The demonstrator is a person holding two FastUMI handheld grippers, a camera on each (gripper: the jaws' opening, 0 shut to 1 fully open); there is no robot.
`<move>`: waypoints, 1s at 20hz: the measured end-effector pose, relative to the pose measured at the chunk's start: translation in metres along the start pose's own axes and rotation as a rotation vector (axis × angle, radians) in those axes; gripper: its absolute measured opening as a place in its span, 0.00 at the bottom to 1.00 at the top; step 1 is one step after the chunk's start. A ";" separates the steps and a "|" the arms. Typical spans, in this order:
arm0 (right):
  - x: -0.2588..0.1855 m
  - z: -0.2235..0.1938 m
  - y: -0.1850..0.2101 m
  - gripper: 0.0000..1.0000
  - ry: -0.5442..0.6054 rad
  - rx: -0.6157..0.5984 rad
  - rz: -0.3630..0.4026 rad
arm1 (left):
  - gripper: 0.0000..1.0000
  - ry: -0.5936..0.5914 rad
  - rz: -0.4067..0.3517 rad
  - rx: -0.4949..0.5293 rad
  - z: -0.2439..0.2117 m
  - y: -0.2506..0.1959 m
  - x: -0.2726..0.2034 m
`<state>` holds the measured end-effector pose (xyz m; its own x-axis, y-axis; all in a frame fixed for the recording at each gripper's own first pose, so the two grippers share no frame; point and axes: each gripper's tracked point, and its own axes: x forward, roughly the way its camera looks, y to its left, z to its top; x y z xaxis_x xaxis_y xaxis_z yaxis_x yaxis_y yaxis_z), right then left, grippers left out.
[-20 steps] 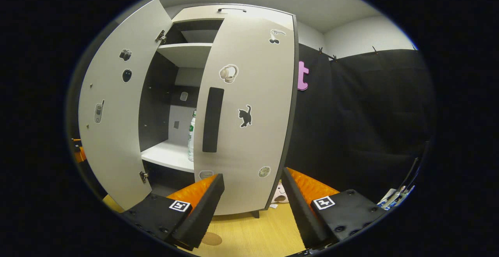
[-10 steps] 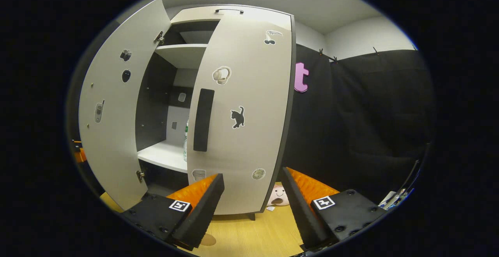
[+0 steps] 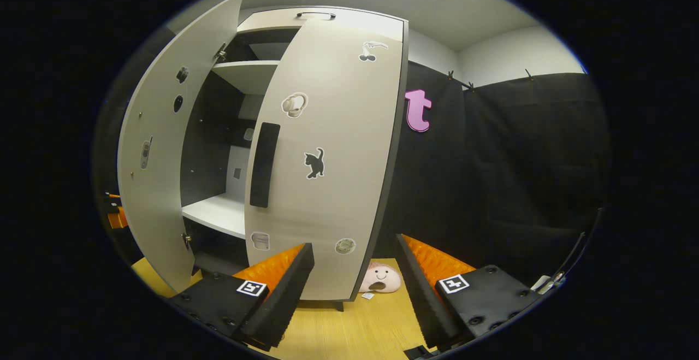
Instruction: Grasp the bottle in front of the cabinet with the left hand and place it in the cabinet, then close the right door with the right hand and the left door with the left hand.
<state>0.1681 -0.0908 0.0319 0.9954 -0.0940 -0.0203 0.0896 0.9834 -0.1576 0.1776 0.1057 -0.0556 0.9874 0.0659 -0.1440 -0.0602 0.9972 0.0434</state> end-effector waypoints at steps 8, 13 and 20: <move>0.014 -0.006 -0.030 0.94 0.000 -0.017 -0.007 | 0.97 0.004 -0.063 -0.021 -0.007 -0.043 0.046; 0.023 -0.010 -0.053 0.98 -0.001 -0.025 -0.031 | 0.94 -0.008 -0.061 0.026 -0.006 -0.073 0.092; 0.037 -0.017 -0.059 0.94 0.009 -0.005 -0.015 | 0.92 -0.008 -0.030 0.037 -0.007 -0.080 0.112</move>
<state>0.1991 -0.1552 0.0234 0.9936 -0.1098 -0.0265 0.1041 0.9812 -0.1627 0.2918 0.0339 -0.0820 0.9898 0.0359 -0.1378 -0.0256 0.9968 0.0762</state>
